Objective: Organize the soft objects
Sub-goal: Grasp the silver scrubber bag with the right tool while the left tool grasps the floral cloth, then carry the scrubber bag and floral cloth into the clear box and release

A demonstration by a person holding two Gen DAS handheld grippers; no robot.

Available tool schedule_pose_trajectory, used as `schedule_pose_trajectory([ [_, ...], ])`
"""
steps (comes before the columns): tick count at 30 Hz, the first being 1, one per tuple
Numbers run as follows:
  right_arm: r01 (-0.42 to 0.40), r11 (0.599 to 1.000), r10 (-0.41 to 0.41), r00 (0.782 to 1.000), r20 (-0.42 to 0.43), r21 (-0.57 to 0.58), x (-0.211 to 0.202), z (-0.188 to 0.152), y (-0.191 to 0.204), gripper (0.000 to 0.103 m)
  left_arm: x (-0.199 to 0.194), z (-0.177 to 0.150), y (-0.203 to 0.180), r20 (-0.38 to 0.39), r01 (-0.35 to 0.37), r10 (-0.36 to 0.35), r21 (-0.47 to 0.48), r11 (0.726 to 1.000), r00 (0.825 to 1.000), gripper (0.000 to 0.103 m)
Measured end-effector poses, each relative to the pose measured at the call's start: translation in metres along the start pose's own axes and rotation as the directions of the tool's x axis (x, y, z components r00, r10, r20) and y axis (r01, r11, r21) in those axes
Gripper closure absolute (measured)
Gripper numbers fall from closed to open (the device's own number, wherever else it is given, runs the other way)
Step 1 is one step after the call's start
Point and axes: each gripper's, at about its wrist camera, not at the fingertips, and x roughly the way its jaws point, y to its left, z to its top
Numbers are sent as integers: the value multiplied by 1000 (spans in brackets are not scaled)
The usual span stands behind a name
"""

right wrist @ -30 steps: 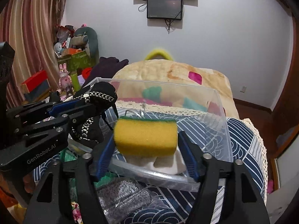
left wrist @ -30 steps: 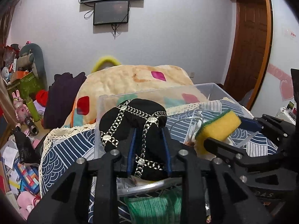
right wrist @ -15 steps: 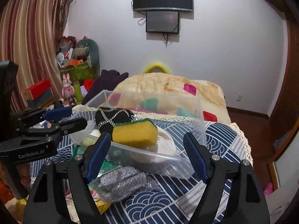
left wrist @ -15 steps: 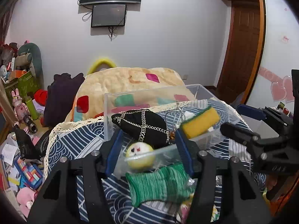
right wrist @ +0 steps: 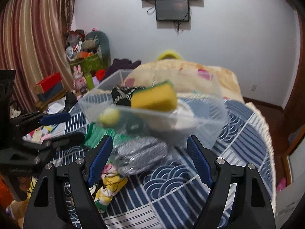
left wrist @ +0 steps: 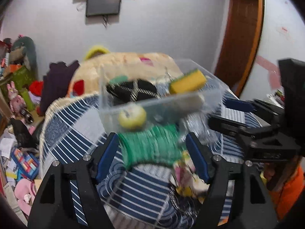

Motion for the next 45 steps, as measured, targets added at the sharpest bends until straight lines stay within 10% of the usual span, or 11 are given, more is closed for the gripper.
schedule_pose_trajectory([
  [7, -20, 999, 18, 997, -81, -31, 26, -8, 11, 27, 3, -20, -8, -46, 48, -46, 23, 999, 998, 31],
  [13, -48, 999, 47, 993, -113, -11, 30, -17, 7, 64, 17, -34, -22, -99, 74, -68, 61, 995, 993, 33],
  [18, -24, 1000, 23, 996, -84, -19, 14, -20, 2, 80, 28, -39, -30, -138, 127, -118, 60, 990, 983, 62],
  [21, -8, 1000, 7, 998, -63, -12, 5, -23, -3, 84, 36, -41, -29, -166, 153, -144, 44, 987, 976, 79],
  [45, 67, 997, -63, 990, 124, -27, -54, -2, -12, 87, -33, 18, 17, 112, 135, -127, -72, 988, 986, 81],
])
